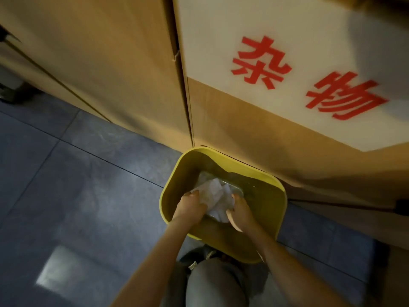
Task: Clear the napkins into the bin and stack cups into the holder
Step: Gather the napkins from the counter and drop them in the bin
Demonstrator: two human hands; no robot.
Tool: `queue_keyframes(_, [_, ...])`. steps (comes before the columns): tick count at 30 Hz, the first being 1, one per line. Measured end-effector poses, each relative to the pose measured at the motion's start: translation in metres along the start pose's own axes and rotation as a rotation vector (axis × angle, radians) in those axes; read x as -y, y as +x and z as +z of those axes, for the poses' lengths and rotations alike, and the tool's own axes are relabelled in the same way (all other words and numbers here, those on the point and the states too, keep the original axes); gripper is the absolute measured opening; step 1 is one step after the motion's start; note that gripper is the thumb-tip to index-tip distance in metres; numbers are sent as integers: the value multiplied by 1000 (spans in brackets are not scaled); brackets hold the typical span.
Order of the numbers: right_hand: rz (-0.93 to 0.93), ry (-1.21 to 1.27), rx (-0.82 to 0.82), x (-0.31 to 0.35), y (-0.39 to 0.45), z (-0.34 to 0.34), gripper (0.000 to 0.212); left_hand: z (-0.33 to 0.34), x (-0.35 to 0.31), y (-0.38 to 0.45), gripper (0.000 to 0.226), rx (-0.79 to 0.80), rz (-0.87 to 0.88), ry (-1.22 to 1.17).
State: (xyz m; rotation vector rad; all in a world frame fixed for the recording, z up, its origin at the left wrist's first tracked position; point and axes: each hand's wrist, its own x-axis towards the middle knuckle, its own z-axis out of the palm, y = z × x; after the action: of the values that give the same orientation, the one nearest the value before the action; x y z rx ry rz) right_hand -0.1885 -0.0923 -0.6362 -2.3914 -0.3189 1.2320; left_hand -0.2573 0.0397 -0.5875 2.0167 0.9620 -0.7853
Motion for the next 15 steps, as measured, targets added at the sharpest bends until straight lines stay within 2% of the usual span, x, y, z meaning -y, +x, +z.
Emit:
queue_keyframes(2, [-24, 109, -31, 11, -12, -13, 42, -3, 1, -7, 35, 5, -32, -82])
queue_keyframes(6, [-123, 58, -56, 47, -55, -54, 34, -31, -19, -52, 34, 14, -16, -99])
queue_keyframes(12, [-246, -108, -47, 122, -152, -138, 28, -105, -74, -149, 31, -31, 166, -73])
queue_keyframes(15, [-315, -161, -109, 160, -201, -182, 28, -151, -112, -198, 28, -90, 234, -57])
